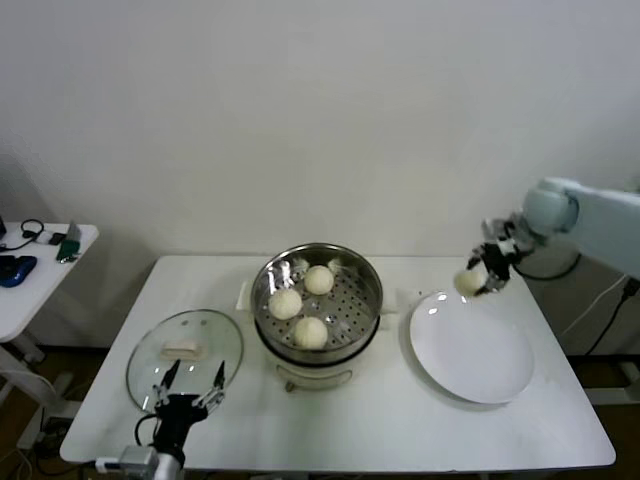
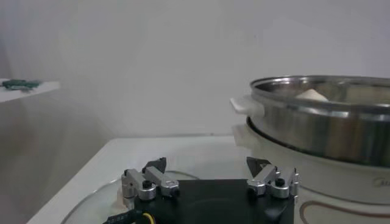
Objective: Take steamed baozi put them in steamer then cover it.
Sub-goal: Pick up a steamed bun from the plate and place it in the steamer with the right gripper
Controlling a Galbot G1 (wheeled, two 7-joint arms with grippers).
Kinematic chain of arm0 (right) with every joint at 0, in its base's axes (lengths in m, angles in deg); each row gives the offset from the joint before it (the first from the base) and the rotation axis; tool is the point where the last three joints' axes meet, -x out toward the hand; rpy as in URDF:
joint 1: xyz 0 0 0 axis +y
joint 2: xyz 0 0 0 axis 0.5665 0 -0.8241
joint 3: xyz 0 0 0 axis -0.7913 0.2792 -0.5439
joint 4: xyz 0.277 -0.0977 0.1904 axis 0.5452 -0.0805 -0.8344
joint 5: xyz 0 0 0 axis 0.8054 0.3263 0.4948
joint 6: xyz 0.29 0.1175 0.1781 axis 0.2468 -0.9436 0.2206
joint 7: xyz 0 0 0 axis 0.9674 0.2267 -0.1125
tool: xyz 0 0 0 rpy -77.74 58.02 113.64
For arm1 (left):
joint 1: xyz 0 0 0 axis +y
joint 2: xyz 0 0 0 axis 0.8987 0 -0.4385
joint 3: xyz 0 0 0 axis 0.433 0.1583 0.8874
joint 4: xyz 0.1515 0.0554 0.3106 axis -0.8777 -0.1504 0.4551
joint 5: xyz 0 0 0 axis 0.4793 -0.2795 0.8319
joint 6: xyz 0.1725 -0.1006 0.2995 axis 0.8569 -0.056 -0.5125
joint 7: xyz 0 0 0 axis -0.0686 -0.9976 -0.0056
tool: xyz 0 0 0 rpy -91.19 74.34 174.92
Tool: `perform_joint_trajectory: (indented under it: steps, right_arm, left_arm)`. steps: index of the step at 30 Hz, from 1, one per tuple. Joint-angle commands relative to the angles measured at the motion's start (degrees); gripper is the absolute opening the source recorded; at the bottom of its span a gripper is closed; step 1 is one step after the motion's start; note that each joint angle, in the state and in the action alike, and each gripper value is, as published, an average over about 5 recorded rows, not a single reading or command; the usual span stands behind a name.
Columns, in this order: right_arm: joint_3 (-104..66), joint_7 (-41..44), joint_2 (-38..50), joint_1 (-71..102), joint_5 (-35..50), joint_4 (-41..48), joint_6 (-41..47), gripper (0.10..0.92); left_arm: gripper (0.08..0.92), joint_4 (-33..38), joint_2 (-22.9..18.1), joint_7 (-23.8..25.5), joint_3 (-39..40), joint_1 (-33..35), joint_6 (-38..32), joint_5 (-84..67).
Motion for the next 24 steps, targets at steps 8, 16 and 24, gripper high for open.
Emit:
perform_joint_trajectory:
  steps: [8, 16, 24]
  right_arm:
    - [3.6, -10.4, -17.6, -13.1, 21.0, -20.2, 11.5, 0.635]
    - [2.8, -14.6, -21.6, 0.1, 16.0, -16.0, 13.9, 0.634]
    - [0.3, -16.8, -22.8, 9.1, 10.2, -8.1, 15.3, 0.636]
  left_arm:
    - [0.823, -0.5, 0.0, -0.1, 0.9, -1.0, 0.1, -0.3]
    - [0.823, -0.5, 0.2, -0.1, 0.4, -0.9, 0.1, -0.7]
    - [0.823, -0.8, 0.2, -0.1, 0.1, -1.3, 0.3, -1.1]
